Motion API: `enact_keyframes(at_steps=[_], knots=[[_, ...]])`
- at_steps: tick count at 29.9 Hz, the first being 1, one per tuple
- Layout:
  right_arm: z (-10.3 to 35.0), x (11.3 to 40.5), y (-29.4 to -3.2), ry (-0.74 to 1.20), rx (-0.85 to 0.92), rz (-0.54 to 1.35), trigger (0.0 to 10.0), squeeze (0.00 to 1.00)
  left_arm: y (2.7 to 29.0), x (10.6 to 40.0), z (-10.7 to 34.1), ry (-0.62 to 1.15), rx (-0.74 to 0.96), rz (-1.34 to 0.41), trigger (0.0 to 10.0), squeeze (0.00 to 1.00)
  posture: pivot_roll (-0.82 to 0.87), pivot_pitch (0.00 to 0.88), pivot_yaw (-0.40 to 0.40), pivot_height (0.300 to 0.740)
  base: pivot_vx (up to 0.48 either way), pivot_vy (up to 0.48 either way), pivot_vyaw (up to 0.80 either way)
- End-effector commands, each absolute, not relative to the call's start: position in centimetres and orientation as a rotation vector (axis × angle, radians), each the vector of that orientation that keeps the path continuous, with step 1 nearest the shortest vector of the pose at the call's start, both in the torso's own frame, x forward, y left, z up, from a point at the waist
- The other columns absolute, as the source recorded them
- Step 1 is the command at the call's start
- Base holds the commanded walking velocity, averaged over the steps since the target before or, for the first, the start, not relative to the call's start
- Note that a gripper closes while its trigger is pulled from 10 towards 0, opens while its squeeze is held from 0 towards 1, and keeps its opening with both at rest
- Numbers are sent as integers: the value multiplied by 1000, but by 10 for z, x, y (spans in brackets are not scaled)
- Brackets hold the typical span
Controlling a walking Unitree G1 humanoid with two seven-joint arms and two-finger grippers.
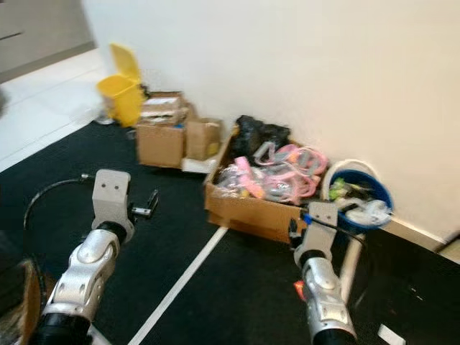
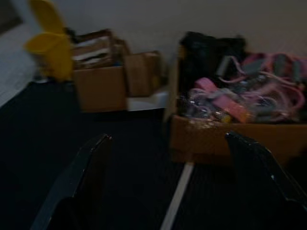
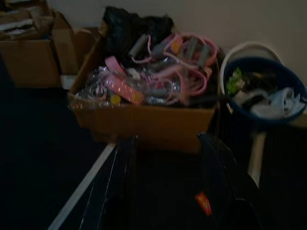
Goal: Picking trash to rubbish bin
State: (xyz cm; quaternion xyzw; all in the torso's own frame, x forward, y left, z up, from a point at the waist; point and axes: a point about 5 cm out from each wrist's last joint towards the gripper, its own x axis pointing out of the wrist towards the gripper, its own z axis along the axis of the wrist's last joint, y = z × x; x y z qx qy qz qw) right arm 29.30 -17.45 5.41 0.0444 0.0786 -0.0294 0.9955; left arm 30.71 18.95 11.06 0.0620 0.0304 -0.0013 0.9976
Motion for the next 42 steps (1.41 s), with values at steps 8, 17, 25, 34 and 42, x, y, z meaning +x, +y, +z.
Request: enact_keyframes(at_steps=[8, 17, 25, 34, 42], knots=[[47, 289, -173, 193, 99, -50, 10000, 0, 193, 304, 105, 83, 146, 0, 10000, 0, -22, 72, 13, 740, 0, 0, -800], [45, 288, -173, 189, 88, -59, 10000, 0, 190, 305, 105, 84, 151, -21, 10000, 0, -25, 80, 20, 740, 0, 0, -800], [46, 288, -174, 187, 92, -66, 10000, 0, 190, 306, 106, 84, 155, -26, 10000, 0, -21, 85, 20, 740, 0, 0, -800], [46, 288, -173, 187, 93, -64, 10000, 0, 192, 304, 105, 89, 156, -17, 10000, 0, -19, 88, 18, 740, 0, 0, -800], [48, 290, -175, 181, 96, -71, 10000, 0, 194, 307, 106, 87, 155, -4, 10000, 0, -24, 83, 24, 740, 0, 0, -800]])
